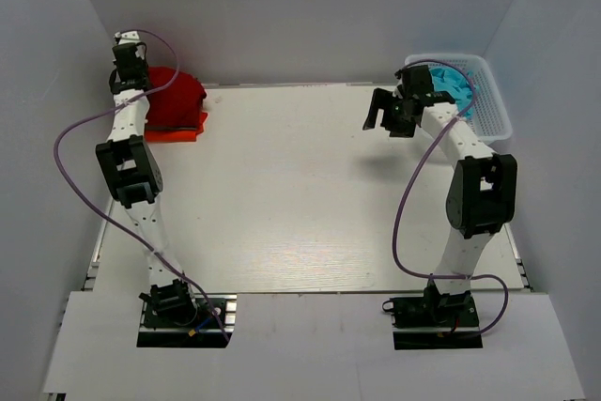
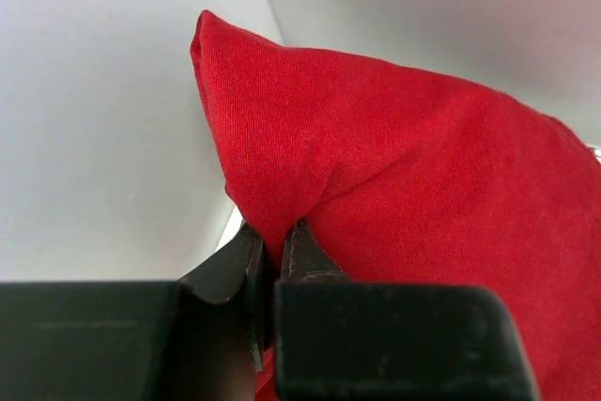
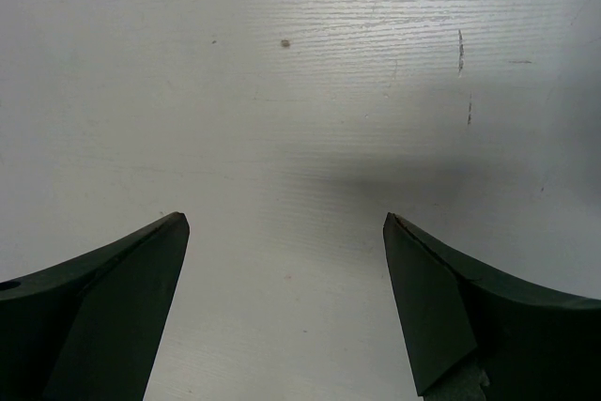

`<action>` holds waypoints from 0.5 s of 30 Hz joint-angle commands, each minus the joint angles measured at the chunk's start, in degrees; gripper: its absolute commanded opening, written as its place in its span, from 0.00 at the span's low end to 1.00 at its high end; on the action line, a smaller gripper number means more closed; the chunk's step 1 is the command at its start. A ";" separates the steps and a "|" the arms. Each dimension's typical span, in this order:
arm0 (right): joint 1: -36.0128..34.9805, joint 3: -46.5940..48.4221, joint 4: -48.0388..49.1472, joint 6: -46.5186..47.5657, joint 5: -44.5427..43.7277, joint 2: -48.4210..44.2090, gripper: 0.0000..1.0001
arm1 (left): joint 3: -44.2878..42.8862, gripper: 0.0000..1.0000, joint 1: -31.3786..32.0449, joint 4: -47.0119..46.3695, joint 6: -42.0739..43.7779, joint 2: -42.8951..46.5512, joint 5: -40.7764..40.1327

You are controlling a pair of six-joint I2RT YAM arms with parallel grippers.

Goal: Fold and stack the t-shirts
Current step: Put the neatly folded tshirt into the corner of the board with the left arm

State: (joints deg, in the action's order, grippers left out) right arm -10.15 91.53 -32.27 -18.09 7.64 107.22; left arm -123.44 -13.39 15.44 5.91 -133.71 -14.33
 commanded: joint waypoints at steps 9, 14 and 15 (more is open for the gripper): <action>0.04 4.19 -0.86 -1.95 1.24 0.28 0.90 | -4.26 1.00 -1.64 3.71 -4.24 2.31 0.53; -0.13 2.17 1.06 -1.34 1.06 -2.18 0.90 | -2.96 1.00 -1.11 7.58 -8.36 5.65 7.00; -0.13 0.86 1.24 -0.82 1.15 -2.28 0.90 | -1.82 1.00 -1.11 7.59 -8.98 6.35 8.34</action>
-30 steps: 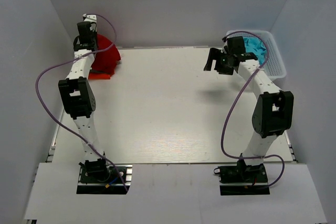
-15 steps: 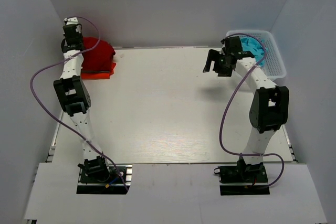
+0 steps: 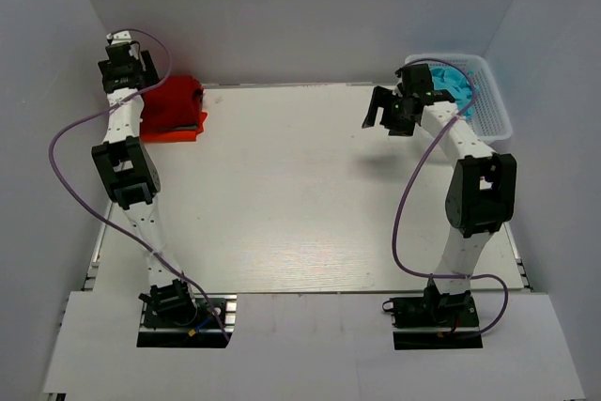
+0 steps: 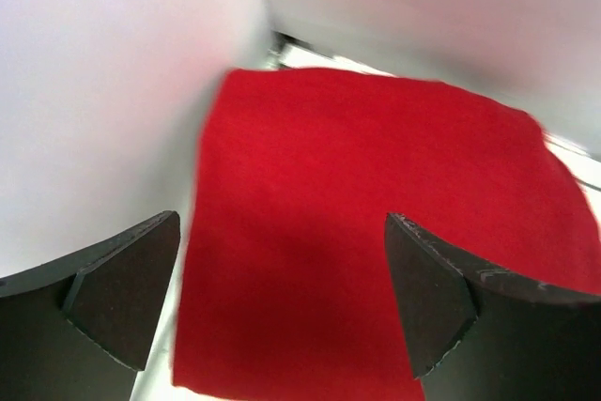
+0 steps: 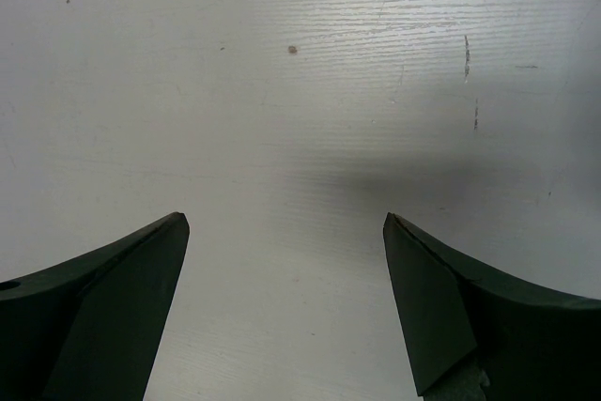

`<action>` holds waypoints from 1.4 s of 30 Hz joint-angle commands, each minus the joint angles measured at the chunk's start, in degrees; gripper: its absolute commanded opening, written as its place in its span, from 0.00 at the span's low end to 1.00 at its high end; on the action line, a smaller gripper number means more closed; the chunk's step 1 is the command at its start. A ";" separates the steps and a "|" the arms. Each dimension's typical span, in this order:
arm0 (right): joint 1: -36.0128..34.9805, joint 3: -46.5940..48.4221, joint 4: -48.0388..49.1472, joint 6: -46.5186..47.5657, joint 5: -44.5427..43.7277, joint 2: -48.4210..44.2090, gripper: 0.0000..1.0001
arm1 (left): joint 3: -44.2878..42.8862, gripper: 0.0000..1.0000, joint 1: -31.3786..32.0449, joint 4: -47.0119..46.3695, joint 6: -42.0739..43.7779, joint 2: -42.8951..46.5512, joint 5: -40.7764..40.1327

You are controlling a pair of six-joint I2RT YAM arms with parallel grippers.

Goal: Fold and stack the t-shirts
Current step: Put the neatly folded tshirt into the corner of the board with the left arm

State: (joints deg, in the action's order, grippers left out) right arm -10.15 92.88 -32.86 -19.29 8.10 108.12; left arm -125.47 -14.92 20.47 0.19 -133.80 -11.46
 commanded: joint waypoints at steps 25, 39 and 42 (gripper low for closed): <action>0.22 -2.80 1.57 2.15 0.78 0.07 0.90 | 2.14 1.00 2.70 -12.38 -25.06 -5.95 51.98; -0.22 -3.23 2.27 1.62 0.08 -2.28 0.90 | -1.36 1.00 3.84 0.80 -23.39 -10.09 39.07; -0.22 -2.27 1.93 2.50 0.60 -4.92 0.90 | -1.36 1.00 3.84 1.33 -22.25 -3.16 33.54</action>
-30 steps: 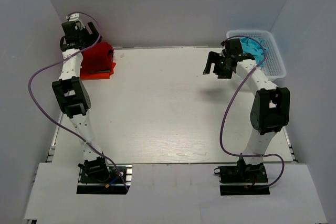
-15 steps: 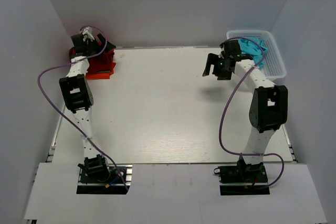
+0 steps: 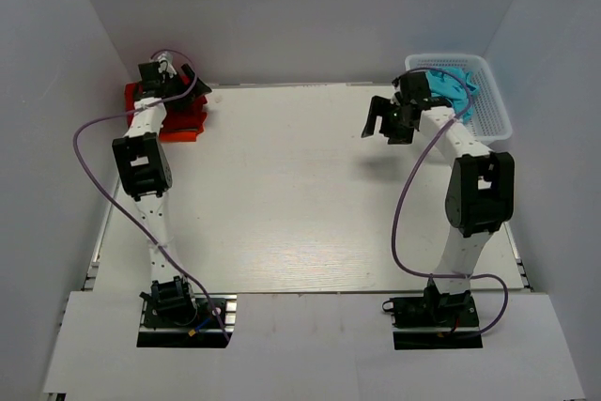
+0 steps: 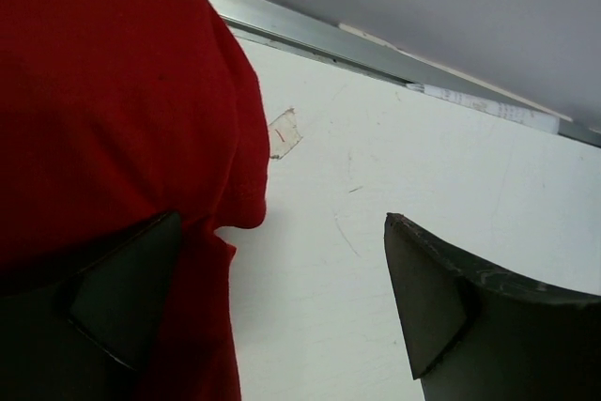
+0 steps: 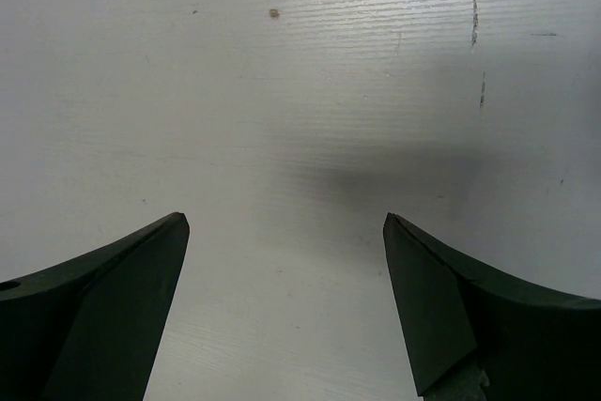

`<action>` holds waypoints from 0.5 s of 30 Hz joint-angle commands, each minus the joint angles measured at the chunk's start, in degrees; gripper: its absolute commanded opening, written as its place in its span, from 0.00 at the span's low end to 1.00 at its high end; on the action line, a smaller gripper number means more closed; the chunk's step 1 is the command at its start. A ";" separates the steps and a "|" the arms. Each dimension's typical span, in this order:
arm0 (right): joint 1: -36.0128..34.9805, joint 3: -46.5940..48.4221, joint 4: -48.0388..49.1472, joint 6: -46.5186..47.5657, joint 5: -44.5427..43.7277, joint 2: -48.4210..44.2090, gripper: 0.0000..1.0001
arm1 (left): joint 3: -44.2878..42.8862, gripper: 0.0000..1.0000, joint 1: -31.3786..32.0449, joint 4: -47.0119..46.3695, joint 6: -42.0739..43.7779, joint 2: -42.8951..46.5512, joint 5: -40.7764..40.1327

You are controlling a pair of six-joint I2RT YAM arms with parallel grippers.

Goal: Fold and stack the t-shirts
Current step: Put the neatly folded tshirt into the corner of the board with the left arm

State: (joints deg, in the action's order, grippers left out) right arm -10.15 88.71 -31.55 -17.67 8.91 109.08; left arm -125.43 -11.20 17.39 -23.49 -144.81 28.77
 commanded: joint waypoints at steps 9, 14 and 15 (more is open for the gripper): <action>-0.04 -6.95 6.67 2.64 2.34 -18.54 0.90 | 14.57 1.00 4.07 8.18 6.16 36.94 -16.20; 0.13 -14.15 7.21 2.73 -1.95 -27.32 0.90 | 34.93 1.00 7.68 13.70 4.60 58.01 -23.38; 0.22 -15.31 7.81 2.73 -2.66 -29.69 0.90 | 37.86 1.00 7.69 15.03 4.59 60.94 -24.46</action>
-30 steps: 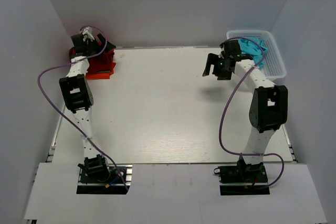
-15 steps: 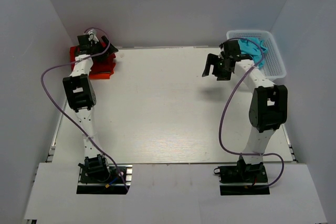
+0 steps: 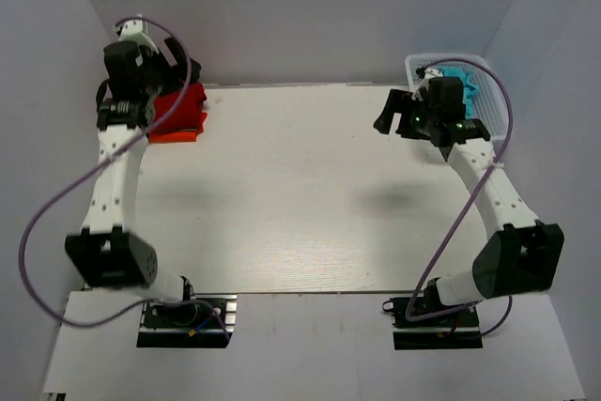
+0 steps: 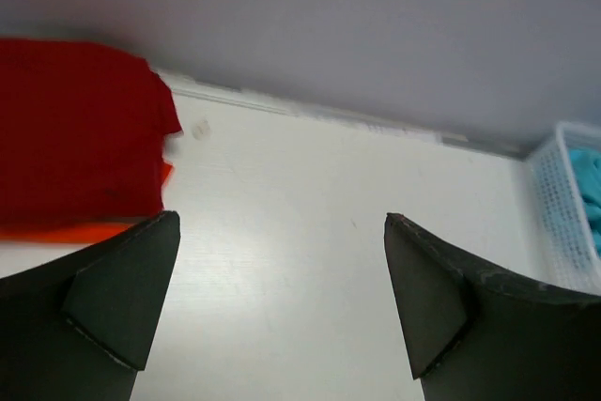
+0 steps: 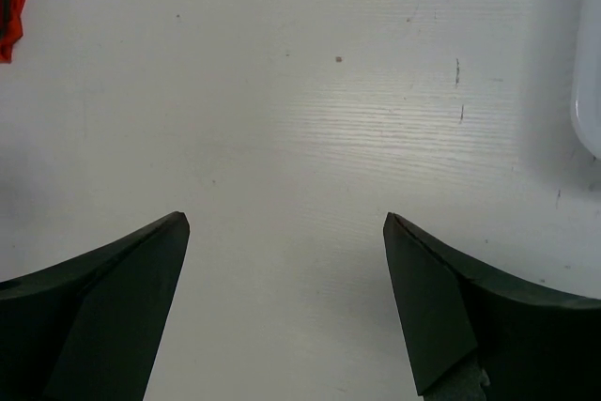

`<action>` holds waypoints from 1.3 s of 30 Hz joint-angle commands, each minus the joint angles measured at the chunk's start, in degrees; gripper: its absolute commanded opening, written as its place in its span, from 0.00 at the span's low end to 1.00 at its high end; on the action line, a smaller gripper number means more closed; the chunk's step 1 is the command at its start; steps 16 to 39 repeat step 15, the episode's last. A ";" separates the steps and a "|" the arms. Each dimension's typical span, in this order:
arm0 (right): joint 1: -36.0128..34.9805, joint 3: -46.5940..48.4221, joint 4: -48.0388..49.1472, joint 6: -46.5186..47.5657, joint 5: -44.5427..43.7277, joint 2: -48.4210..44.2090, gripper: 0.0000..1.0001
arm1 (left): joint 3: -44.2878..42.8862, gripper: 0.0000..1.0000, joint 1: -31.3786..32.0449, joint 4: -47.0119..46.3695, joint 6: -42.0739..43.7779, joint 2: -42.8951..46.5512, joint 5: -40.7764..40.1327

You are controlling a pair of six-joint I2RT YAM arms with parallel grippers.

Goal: Fold and stack the t-shirts
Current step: Put the neatly folded tshirt into the corner of the board with the left arm

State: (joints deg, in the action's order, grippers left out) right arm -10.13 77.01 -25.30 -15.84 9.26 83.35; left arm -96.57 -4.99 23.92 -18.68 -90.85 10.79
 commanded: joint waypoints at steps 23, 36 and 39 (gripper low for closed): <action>0.20 -23.14 12.11 -3.68 -1.97 -21.65 0.90 | 35.14 1.00 3.59 21.07 -10.68 36.17 -10.96; 0.20 -23.14 12.11 -3.68 -1.97 -21.65 0.90 | 35.14 1.00 3.59 21.07 -10.68 36.17 -10.96; 0.20 -23.14 12.11 -3.68 -1.97 -21.65 0.90 | 35.14 1.00 3.59 21.07 -10.68 36.17 -10.96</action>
